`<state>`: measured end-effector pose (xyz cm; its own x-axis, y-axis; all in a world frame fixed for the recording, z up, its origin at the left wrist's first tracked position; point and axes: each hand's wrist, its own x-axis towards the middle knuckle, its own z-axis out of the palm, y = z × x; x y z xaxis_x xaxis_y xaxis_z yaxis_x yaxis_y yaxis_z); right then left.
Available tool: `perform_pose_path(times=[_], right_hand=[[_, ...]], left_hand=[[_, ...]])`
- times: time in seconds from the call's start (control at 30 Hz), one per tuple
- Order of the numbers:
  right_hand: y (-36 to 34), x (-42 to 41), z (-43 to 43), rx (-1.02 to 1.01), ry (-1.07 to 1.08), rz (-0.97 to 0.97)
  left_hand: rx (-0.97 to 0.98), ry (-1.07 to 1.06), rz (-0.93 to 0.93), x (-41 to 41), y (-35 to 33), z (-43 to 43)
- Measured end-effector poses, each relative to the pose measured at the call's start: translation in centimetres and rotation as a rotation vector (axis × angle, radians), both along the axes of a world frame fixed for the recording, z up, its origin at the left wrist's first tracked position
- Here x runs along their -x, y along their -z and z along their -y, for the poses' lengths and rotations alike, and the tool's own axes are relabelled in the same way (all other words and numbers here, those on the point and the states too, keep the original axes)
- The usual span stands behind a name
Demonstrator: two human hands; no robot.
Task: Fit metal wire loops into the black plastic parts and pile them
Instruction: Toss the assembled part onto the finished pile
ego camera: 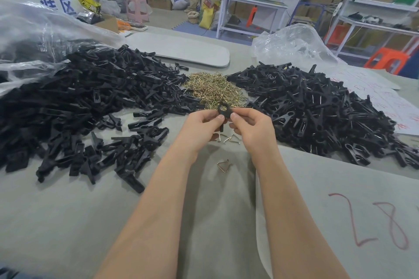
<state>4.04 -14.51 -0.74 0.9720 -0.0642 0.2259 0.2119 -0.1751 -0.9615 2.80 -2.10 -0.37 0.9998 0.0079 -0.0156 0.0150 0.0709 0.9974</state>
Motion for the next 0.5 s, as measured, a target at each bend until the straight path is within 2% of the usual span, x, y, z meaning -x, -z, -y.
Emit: perform_pose_path(times=[0.13, 0.5], right_hand=[[0.02, 0.07, -0.16, 0.008, -0.001, -0.006], [0.17, 0.08, -0.52, -0.011, -0.03, 0.035]], left_hand=[[-0.021, 0.012, 0.026, -0.05, 0.15, -0.13], [0.075, 0.006, -0.022, 0.08, -0.02, -0.26]])
